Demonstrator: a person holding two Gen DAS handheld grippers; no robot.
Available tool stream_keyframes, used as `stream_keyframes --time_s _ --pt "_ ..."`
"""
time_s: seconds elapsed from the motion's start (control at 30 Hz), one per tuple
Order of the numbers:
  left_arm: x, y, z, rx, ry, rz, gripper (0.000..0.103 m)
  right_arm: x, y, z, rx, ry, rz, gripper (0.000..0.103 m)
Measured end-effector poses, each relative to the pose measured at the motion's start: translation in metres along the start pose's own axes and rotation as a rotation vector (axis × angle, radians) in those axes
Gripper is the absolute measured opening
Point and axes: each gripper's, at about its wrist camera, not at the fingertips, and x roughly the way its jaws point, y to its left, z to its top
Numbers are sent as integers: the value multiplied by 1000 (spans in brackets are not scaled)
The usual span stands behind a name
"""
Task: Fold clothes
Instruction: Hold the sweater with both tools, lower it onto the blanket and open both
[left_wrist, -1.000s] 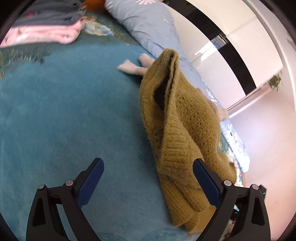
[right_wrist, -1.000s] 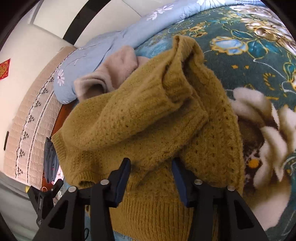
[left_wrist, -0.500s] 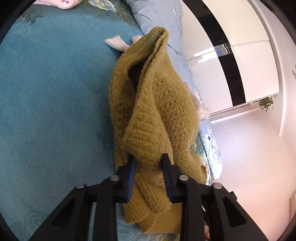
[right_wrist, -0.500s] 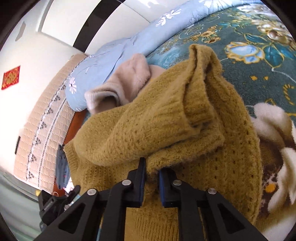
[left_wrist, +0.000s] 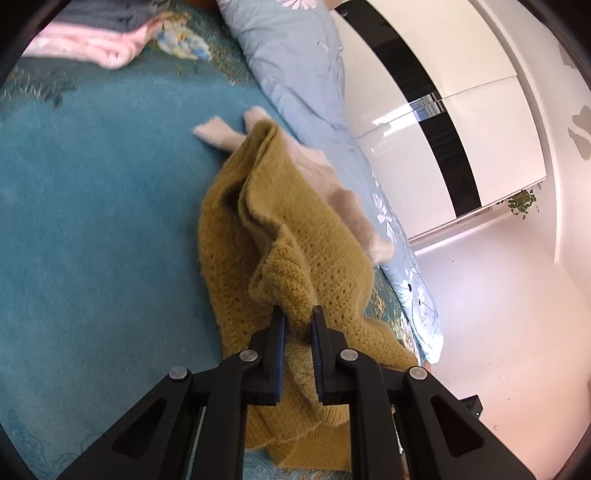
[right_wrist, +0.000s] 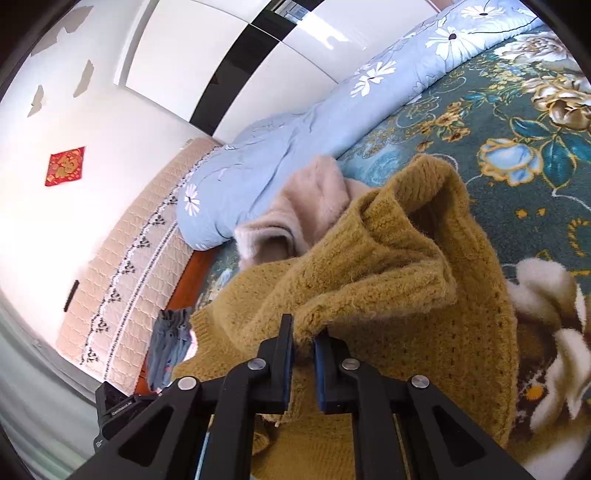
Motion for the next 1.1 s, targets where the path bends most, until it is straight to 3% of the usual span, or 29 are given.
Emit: stream_keyframes --time_s 0.13,0.27,0.33,0.5,0.57,0.7,0.83,0.93,1.1 --pt "19 15 -11 -31 44 -7 14 6 -11 -10 63 69 -35 11" --pt "26 18 -14 -76 61 -45 35 36 -20 -2 82 100 -56 12" --pt "27 16 -14 -76 53 -53 35 48 -20 2 77 99 -63 12" --pt "15 2 -8 3 -18 -47 13 32 -19 10 42 46 -18 11" --pt "6 -9 1 39 -39 -57 11 22 -12 15 27 15 23 11" --pt "-9 -40 31 103 -75 -93 10 -2 21 33 -65 -74 132 11" --pt "-20 -74 72 143 -119 -132 10 -19 63 75 -138 -171 208 11" --pt "-7 -100 115 206 -147 -125 10 -14 95 116 -191 -224 181 11" --pt "25 -131 165 319 -164 -25 10 27 126 170 -225 -259 103 11"
